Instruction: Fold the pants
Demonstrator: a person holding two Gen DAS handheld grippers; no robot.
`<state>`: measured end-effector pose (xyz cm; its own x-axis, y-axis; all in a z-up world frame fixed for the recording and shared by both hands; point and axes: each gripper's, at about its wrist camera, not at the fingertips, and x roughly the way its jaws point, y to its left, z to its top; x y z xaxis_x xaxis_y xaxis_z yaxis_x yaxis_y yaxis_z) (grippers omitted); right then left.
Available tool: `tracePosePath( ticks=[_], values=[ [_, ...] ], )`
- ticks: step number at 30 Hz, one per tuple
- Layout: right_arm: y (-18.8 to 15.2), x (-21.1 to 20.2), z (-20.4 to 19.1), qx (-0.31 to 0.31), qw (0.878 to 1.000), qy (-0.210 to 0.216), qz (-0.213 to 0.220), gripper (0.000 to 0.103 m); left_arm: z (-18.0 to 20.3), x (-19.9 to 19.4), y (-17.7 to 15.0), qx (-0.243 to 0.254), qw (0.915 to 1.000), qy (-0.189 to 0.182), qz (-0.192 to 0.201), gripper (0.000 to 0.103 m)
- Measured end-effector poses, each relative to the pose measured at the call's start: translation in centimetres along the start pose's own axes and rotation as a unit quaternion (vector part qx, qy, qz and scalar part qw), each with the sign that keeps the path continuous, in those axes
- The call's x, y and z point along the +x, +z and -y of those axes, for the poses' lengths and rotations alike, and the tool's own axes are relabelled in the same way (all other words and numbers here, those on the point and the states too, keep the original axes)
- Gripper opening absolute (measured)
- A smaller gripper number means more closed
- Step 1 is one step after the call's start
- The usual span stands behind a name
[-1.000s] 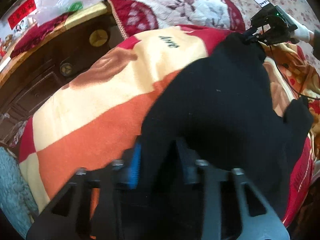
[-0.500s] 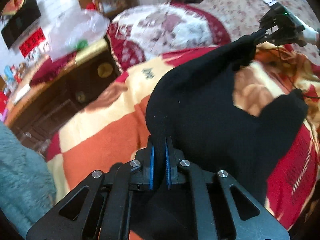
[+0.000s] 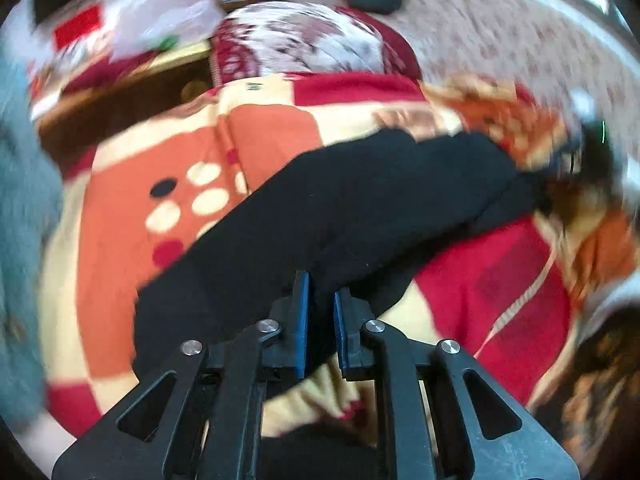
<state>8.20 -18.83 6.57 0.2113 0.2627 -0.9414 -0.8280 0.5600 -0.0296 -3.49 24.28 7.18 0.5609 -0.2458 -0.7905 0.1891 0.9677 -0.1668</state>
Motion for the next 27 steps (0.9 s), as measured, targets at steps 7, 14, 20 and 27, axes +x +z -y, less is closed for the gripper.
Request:
tracePosePath(
  ticks=[7, 14, 20, 27],
  values=[
    [-0.8, -2.2, -1.3, 0.081, 0.992, 0.06, 0.073, 0.014, -2.1, -4.9, -3.2, -0.151, 0.9864, -0.032, 0.057, 0.055],
    [8.4, -1.3, -8.9, 0.035, 0.968, 0.181, 0.169, 0.051, -5.0, -6.1, -6.9, -0.258, 0.9644, 0.005, 0.059, 0.063],
    [18.4, 1.3, -19.2, -0.097, 0.957, 0.202, 0.183, 0.051, -7.6, -5.1, -8.3, -0.281, 0.959, 0.013, 0.031, 0.063],
    [23.6, 6.5, -28.5, -0.256, 0.943, 0.151, 0.151, 0.053, -7.3, -3.0, -8.1, -0.235, 0.9717, 0.018, -0.008, 0.063]
  ],
)
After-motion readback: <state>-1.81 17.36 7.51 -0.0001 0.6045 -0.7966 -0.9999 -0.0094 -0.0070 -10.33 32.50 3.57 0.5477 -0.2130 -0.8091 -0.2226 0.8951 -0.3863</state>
